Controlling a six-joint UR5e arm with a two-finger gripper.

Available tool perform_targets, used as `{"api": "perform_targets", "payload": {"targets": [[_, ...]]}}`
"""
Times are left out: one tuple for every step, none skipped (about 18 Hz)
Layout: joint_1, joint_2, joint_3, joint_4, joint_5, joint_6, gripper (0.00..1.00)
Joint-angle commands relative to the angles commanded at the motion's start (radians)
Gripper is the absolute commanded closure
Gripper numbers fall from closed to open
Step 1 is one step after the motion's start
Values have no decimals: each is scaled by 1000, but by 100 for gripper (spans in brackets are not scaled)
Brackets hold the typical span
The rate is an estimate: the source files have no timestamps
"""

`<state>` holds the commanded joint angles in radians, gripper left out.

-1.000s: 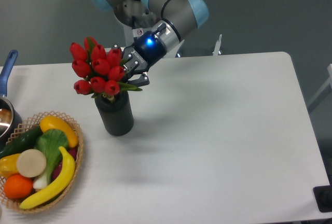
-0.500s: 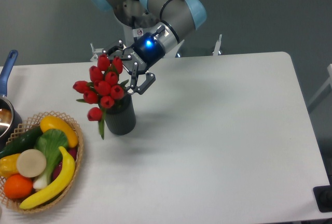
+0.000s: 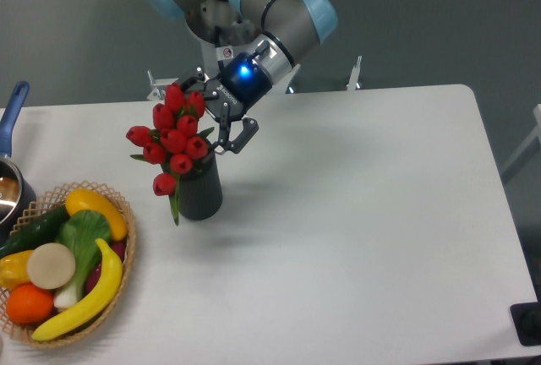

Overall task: Insert the flowers into the vase
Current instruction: 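Open the gripper to release the tulips in the vase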

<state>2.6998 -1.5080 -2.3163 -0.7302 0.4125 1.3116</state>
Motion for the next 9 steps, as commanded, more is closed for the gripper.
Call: {"api": "perform_targets", "payload": {"targets": [[5, 8, 0, 0, 14, 0, 0], [12, 18, 0, -2, 31, 0, 0], [15, 26, 0, -2, 40, -2, 0], [21, 34, 0, -3, 51, -2, 0], [29, 43, 0, -5, 69, -2, 0], [32, 52, 0, -6, 95, -2, 0], [34, 63, 2, -6, 132, -3, 0], [35, 75, 2, -6, 178, -2, 0], [38, 90, 2, -6, 230, -2, 0]]}}
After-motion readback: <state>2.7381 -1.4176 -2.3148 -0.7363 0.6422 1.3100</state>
